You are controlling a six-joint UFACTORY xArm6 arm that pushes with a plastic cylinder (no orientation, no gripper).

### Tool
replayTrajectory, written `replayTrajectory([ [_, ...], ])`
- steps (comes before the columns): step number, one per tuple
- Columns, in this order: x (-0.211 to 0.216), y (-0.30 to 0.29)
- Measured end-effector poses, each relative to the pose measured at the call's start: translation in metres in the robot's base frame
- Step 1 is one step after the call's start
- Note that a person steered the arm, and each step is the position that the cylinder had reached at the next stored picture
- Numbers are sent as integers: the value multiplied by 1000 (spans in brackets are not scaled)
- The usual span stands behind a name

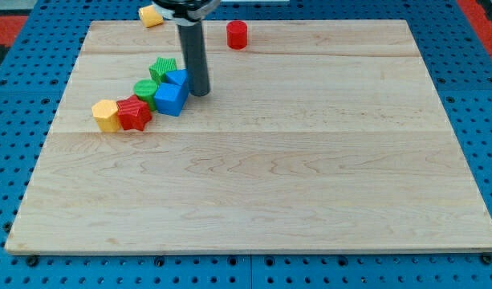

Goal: Push the green star into the green circle

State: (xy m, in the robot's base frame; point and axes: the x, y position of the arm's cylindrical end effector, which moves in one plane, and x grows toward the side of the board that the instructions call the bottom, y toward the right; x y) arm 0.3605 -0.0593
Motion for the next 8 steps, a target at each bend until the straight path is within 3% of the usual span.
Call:
replayTrajectory([
  [1, -8, -6],
  [2, -6, -56],
  [3, -10, -63],
  [4, -44, -40],
  [6, -56, -135],
  [7, -74, -138],
  [8, -73, -190],
])
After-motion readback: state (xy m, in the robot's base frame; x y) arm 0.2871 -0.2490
